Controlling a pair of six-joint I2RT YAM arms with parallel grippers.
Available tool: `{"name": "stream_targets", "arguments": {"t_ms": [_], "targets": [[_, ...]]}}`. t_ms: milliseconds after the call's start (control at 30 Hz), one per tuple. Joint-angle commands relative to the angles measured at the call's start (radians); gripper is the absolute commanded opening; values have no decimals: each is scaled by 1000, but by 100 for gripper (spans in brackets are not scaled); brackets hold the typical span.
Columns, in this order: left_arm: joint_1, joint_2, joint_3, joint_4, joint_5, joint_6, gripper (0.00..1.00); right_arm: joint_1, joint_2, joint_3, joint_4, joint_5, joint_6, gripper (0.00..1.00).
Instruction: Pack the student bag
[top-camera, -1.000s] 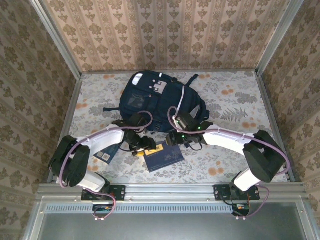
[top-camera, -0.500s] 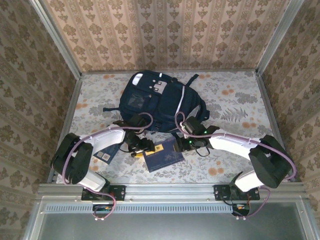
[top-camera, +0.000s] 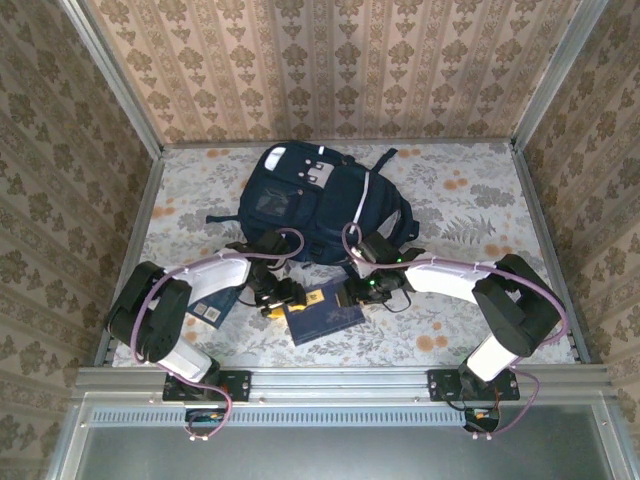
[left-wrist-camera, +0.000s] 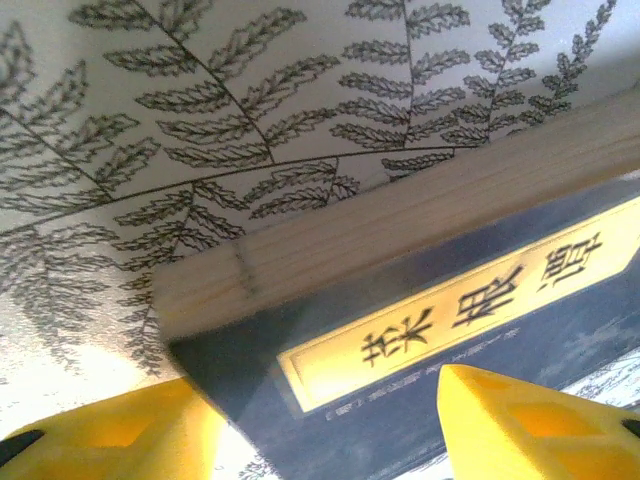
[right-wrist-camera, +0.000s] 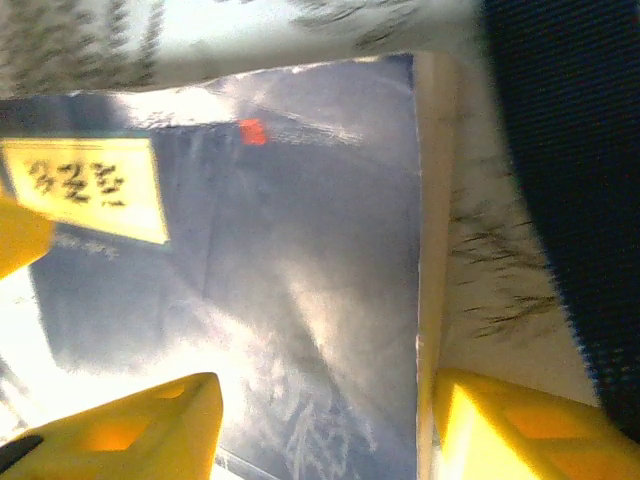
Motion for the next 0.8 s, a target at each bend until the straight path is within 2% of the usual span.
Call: {"name": "stream_targets", "arguments": {"t_ms": [0,133,200,300,433,567,700,767], "targets": [[-6,50,-13,86,35,36,58,4,-49,13,36,-132,45,58],[-4,58,-13,98,48,40,57,-19,-77,21,33,-197,74,54],[-2,56,-15,102,51,41,56,-32,-90,14,43,-212,95,48],[7,50,-22,101,52,45,56,-44,-110,5,31,-206,95,36],[24,22,-26,78,39,53,56,-61,-110,-9,22,-173,89,14],[26,-47,-26,16,-27,75,58,-85,-108,-29,33,-160,104,0],[-13,-125,-10,-66,-123,85,62,-132,-121,-49,59,-185,157,0],[-71,-176,38,-141,-243,114,64,-150,-128,-50,62,-197,185,0]]}}
